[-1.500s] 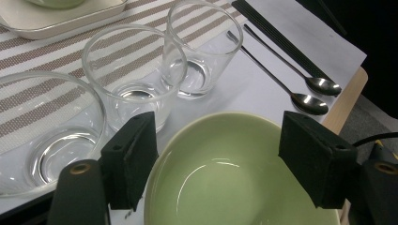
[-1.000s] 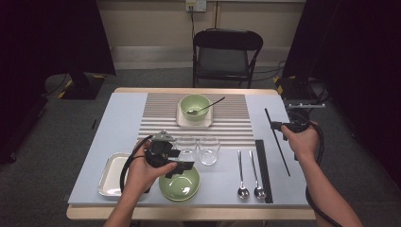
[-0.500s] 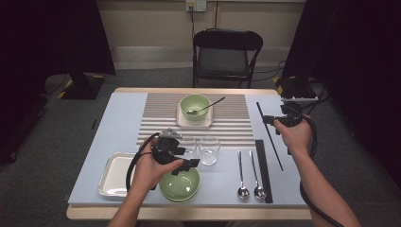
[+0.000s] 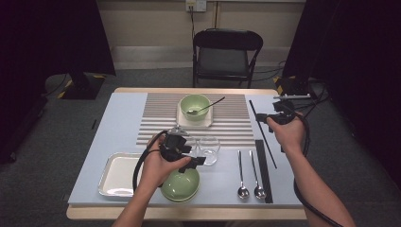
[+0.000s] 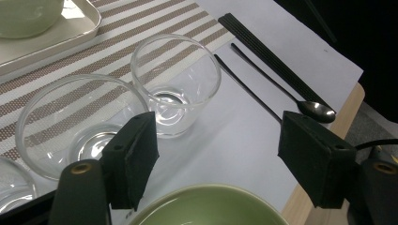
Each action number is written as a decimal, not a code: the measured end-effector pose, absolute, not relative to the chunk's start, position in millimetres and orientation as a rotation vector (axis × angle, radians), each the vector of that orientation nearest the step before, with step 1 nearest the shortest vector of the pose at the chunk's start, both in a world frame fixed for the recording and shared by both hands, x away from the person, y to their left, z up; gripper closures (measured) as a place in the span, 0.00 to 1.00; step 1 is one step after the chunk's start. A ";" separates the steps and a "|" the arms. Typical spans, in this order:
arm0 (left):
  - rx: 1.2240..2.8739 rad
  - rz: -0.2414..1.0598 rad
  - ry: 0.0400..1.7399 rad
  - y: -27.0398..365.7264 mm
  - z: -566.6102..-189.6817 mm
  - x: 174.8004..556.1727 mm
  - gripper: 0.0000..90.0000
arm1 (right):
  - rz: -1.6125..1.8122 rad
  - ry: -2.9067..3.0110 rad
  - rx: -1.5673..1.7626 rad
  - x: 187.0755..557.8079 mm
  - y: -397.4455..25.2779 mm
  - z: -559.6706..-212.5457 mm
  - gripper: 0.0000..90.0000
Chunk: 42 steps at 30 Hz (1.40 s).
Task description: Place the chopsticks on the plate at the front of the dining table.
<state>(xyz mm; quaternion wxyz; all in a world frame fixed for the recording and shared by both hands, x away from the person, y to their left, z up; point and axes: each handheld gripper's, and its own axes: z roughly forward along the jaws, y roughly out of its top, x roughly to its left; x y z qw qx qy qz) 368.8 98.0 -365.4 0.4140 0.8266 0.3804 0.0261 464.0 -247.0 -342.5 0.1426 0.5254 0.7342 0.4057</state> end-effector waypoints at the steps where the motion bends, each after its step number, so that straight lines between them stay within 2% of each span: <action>1: 2.083 0.066 0.956 97.5 -365.3 369.2 0.32 | 1.173 2.121 1.511 463.8 -244.6 -341.8 0.96; 42: 2.096 -0.008 0.915 56.8 -368.2 379.9 0.33 | 1.281 2.152 1.433 460.5 -181.6 -318.6 0.96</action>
